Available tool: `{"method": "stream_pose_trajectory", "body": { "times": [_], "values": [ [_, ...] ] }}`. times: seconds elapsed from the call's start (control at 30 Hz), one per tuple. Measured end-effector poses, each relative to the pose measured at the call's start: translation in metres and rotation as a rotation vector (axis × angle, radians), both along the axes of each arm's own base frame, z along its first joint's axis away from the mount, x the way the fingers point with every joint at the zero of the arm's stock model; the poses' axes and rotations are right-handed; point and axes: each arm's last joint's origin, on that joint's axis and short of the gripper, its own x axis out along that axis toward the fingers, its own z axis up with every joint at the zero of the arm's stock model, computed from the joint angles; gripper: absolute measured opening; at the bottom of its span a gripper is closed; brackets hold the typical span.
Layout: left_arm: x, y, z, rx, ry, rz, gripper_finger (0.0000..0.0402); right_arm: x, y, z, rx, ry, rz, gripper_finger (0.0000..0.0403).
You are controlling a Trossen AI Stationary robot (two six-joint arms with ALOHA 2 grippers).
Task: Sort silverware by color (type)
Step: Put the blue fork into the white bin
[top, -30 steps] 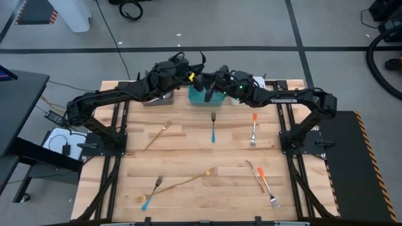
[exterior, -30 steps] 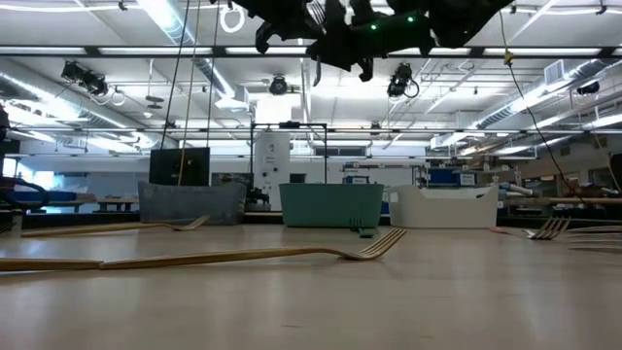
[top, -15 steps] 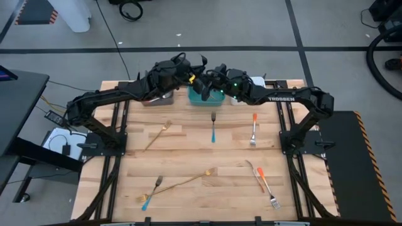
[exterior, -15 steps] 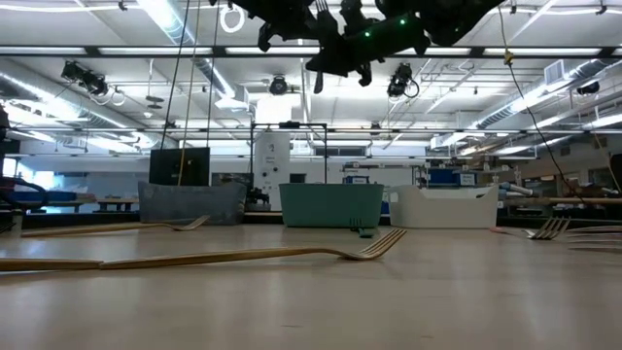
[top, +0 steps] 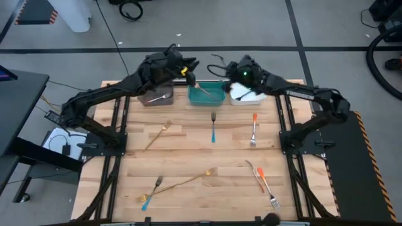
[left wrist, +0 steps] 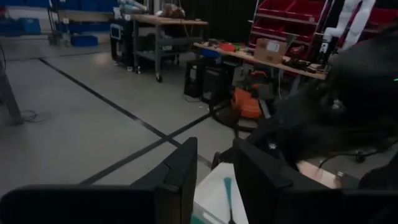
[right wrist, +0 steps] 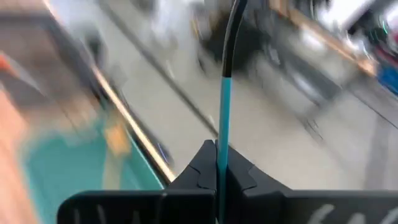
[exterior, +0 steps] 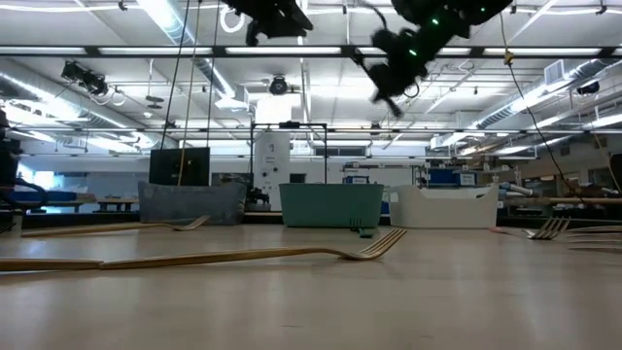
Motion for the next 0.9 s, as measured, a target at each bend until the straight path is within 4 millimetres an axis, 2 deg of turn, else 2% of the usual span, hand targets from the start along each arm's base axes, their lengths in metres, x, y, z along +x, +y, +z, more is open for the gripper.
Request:
{"method": "stream_pose_trajectory", "body": {
  "times": [0.1, 0.17, 0.23, 0.33, 0.43, 0.57, 0.9],
  "values": [
    [-0.018, -0.008, 0.016, 0.03, -0.006, -0.002, 0.0111, -0.039, -0.013, -0.017, 0.131, 0.183, -0.074, 0.0003],
    [-0.031, -0.015, 0.025, 0.032, -0.009, -0.006, 0.0111, -0.062, -0.02, -0.029, 0.233, 0.226, -0.076, 0.0002],
    [-0.04, -0.022, 0.033, 0.038, -0.022, -0.015, 0.0111, -0.079, -0.025, -0.04, 0.288, 0.239, -0.056, 0.0003],
    [-0.053, -0.03, 0.038, 0.033, 0.011, -0.023, 0.0111, -0.093, -0.033, -0.059, 0.275, 0.302, -0.036, 0.0003],
    [-0.062, -0.035, 0.037, 0.024, 0.075, -0.029, 0.0111, -0.101, -0.042, -0.079, 0.267, 0.394, -0.004, 0.0003],
    [-0.065, -0.036, 0.032, -0.01, 0.12, -0.026, 0.0111, -0.106, -0.049, -0.104, 0.347, 0.48, -0.003, 0.0005],
    [-0.063, -0.035, 0.027, -0.049, 0.135, -0.021, 0.0111, -0.098, -0.053, -0.121, 0.399, 0.517, 0.001, 0.0024]
  ]
}}
